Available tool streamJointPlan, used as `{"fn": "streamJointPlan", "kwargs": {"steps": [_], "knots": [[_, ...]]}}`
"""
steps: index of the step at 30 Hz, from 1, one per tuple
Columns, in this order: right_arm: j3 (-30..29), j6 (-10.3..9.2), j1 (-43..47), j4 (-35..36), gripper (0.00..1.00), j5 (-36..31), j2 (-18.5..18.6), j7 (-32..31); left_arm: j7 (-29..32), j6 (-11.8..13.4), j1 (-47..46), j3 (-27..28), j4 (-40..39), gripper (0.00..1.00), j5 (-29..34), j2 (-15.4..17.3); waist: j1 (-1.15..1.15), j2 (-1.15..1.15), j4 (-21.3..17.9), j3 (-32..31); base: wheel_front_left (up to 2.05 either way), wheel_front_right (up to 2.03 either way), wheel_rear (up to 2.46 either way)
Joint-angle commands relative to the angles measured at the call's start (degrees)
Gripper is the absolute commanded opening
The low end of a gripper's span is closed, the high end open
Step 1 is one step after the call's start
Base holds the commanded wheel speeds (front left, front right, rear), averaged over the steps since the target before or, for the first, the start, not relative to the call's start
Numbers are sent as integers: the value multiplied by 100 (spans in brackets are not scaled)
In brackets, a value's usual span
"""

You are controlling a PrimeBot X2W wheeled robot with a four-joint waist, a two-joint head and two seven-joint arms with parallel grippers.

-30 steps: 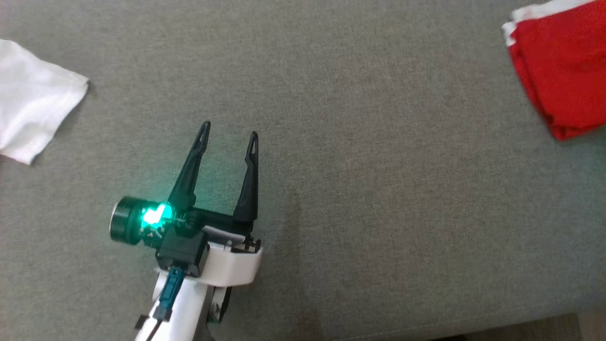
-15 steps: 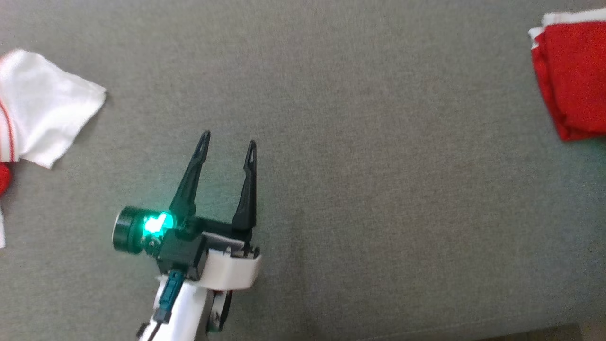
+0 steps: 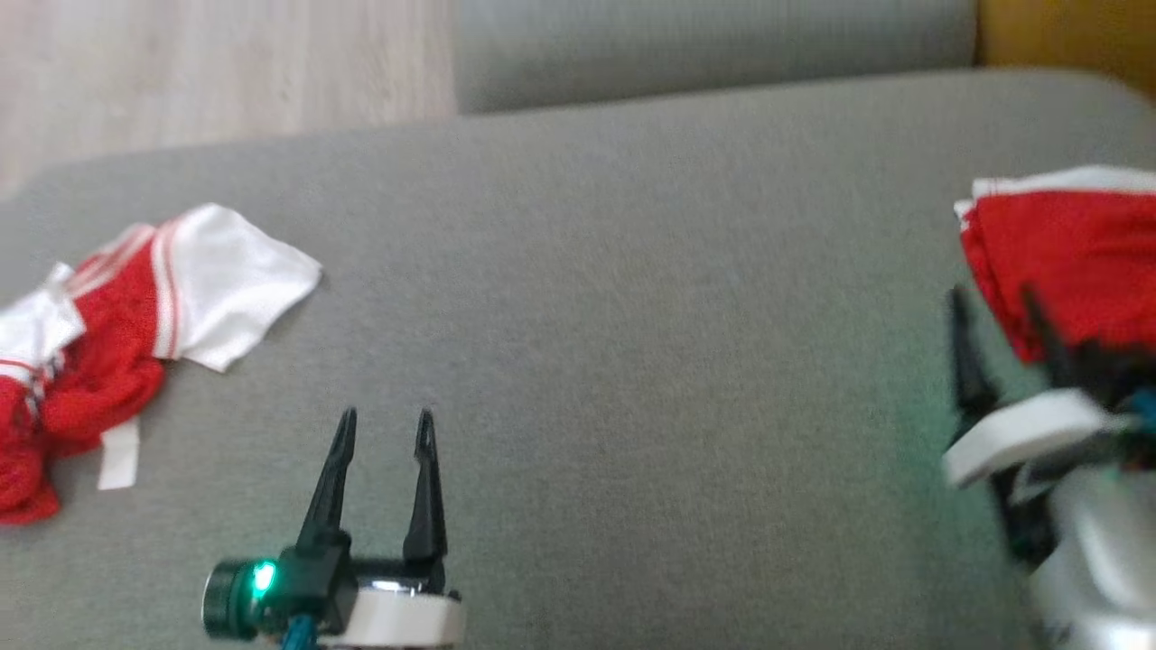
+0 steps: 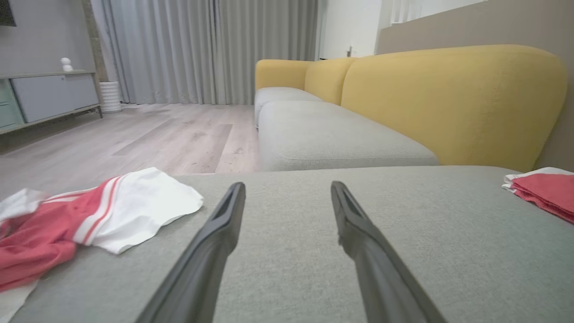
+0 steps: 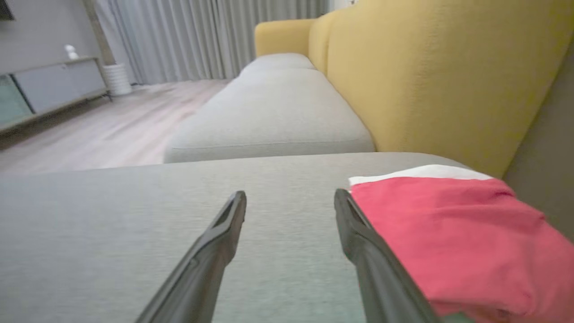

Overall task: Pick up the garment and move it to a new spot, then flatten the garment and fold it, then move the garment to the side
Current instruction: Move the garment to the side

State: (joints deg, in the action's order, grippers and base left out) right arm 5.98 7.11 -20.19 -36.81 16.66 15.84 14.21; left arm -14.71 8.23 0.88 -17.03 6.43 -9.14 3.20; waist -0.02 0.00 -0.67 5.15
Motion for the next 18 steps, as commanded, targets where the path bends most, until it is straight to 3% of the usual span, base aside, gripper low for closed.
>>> {"fn": "streamJointPlan", "kwargs": {"steps": [1,8,13,18], "knots": [[65,37,139,345,100,-95,-104,76,-29,45,-10,216,-136,100,-25,-30,2,0,255,-501,0,0,0],[-28,37,1541,1716,100,-481,-932,77,-29,200,369,420,-180,100,22,-31,2,0,508,-918,0,0,0],[-85,37,2483,2370,100,-693,-1171,78,-29,242,671,630,-298,100,99,-32,2,0,597,-1060,0,0,0],[-140,37,2814,2514,100,-786,-1243,78,-29,187,877,718,-349,100,129,-32,2,0,595,-1102,0,0,0]]}}
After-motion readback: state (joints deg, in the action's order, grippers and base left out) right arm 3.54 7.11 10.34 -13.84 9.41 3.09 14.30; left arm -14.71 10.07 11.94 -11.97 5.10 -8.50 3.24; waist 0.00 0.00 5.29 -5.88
